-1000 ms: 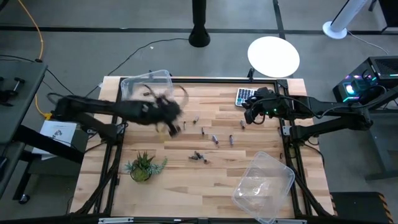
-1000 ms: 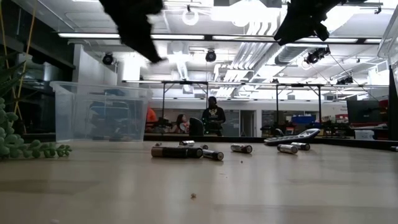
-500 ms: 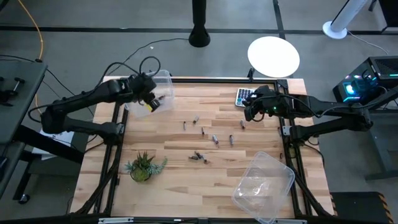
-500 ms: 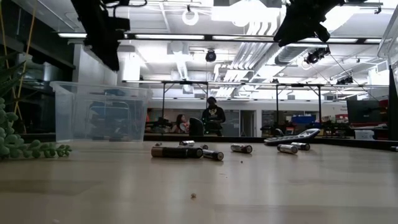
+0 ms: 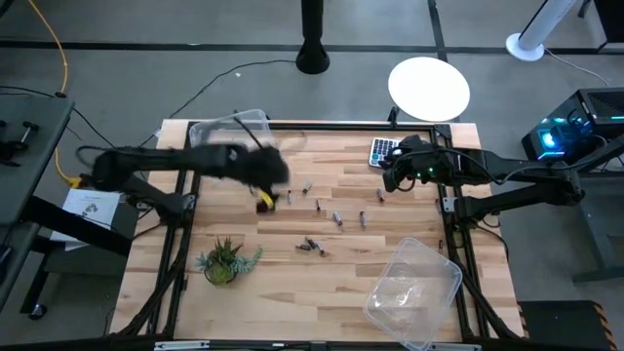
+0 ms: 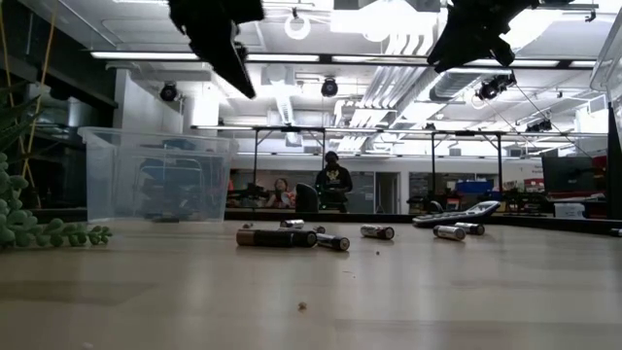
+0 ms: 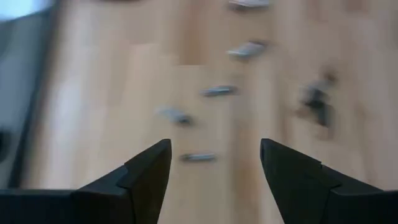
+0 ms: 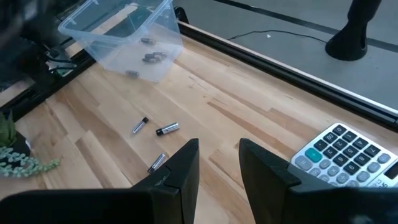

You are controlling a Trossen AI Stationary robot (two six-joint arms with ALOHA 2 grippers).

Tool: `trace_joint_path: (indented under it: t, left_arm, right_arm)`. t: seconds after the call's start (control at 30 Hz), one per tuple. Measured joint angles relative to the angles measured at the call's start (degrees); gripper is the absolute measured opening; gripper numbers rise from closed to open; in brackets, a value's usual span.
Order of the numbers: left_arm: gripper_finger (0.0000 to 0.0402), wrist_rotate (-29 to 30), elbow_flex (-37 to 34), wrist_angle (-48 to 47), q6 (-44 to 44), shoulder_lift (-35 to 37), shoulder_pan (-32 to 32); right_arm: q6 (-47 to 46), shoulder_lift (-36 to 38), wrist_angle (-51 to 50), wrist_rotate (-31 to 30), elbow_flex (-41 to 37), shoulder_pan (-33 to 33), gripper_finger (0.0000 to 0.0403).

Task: Sort batteries
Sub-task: Put the black battery into the top transparent bin

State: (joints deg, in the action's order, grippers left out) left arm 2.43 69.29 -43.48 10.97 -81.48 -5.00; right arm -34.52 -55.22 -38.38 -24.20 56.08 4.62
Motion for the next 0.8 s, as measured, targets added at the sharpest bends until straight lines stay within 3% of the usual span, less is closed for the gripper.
trace_joint_path:
  t: [0.2,0.4,0.63,0.8]
  left_arm:
    - [0.0241,-0.61,0.42,4.41,0.05,-12.03,11.88]
    - [0.0241,-0.27,0.40,8.57,-2.45,-21.17,18.78]
    - [0.0241,-0.08,0.40,11.02,-11.80,-25.84,18.01]
    - [0.0241,-2.10,0.42,12.54,-13.45,-27.86,16.46]
  right_arm:
    - [0.02,0.00,-0.85,0.43,0.00,0.00,0.0108]
    - [1.85,0.00,-3.82,0.87,-0.01,0.00,0.0108]
    - [3.07,-0.01,-6.20,2.16,-0.01,0.00,0.0108]
    - [4.80,0.00,-6.25,2.17,0.00,0.00,0.0108]
